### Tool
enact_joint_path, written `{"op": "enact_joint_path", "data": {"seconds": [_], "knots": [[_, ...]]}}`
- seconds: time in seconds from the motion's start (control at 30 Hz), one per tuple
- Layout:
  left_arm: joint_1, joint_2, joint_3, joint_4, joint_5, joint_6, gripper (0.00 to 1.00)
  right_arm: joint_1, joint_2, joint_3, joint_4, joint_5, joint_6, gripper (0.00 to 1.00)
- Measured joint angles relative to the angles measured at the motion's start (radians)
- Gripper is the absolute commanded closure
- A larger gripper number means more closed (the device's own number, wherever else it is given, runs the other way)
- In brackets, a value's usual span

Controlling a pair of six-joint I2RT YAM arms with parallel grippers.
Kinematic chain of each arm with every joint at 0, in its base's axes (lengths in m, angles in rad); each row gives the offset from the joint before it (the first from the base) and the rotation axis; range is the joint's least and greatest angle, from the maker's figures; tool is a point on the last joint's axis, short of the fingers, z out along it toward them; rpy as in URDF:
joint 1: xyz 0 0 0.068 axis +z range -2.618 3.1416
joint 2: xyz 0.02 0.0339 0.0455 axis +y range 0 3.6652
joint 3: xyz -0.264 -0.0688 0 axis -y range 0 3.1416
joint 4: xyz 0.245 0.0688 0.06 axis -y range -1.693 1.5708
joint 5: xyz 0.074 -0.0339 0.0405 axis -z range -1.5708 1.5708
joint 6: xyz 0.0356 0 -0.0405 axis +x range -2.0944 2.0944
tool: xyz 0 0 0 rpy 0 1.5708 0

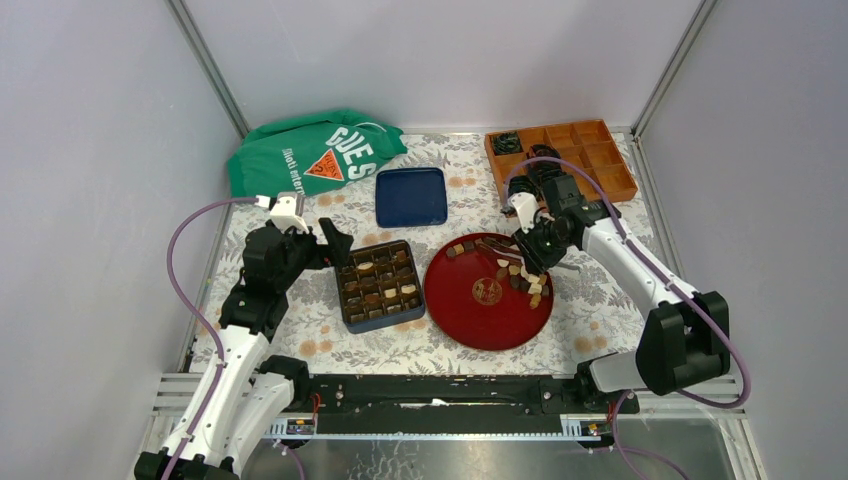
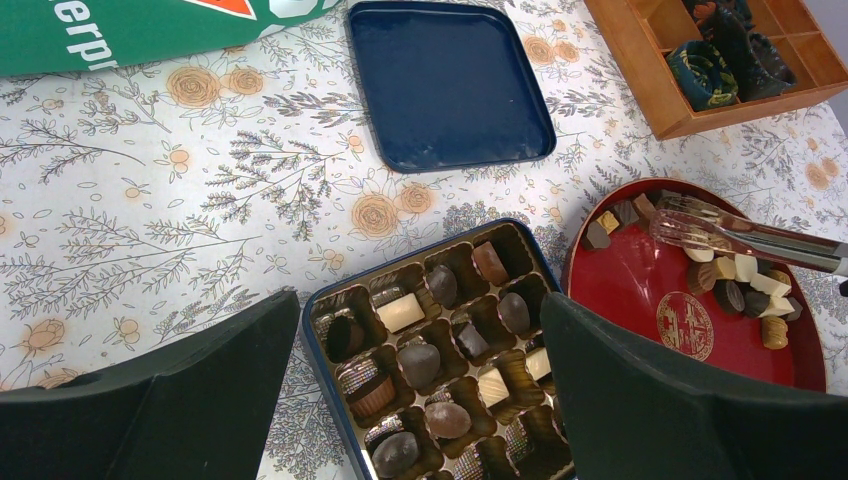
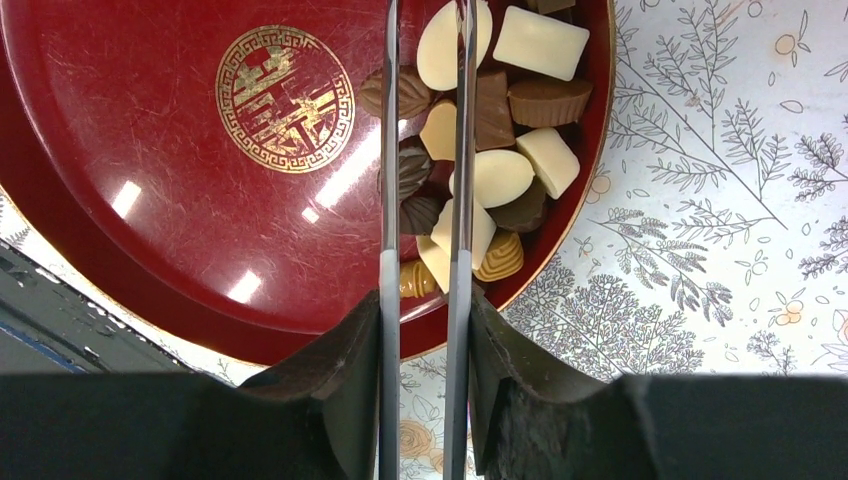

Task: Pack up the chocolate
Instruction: Adjust the fake chocolate on the plate.

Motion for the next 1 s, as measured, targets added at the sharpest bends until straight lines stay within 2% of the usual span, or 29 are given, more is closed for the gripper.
{"op": "enact_joint_path", "data": {"seconds": [0.17,0.43,0.67,1.0], "knots": [[0.000,0.000,0.000,0.000,0.000,0.000,0.01,0.000,-0.049,-0.035,0.003,0.007,0.000,0.86],[0.000,0.000,0.000,0.000,0.000,0.000,0.01,-0.009,-0.088,-0.056,0.002,0.008,0.000,0.79],[0.000,0.000,0.000,0.000,0.000,0.000,0.01,-0.010,-0.070,-0.056,0.001,0.006,0.000,0.69],[0.000,0.000,0.000,0.000,0.000,0.000,0.01,-0.010,-0.036,-0.051,-0.001,0.000,0.000,0.59]]}}
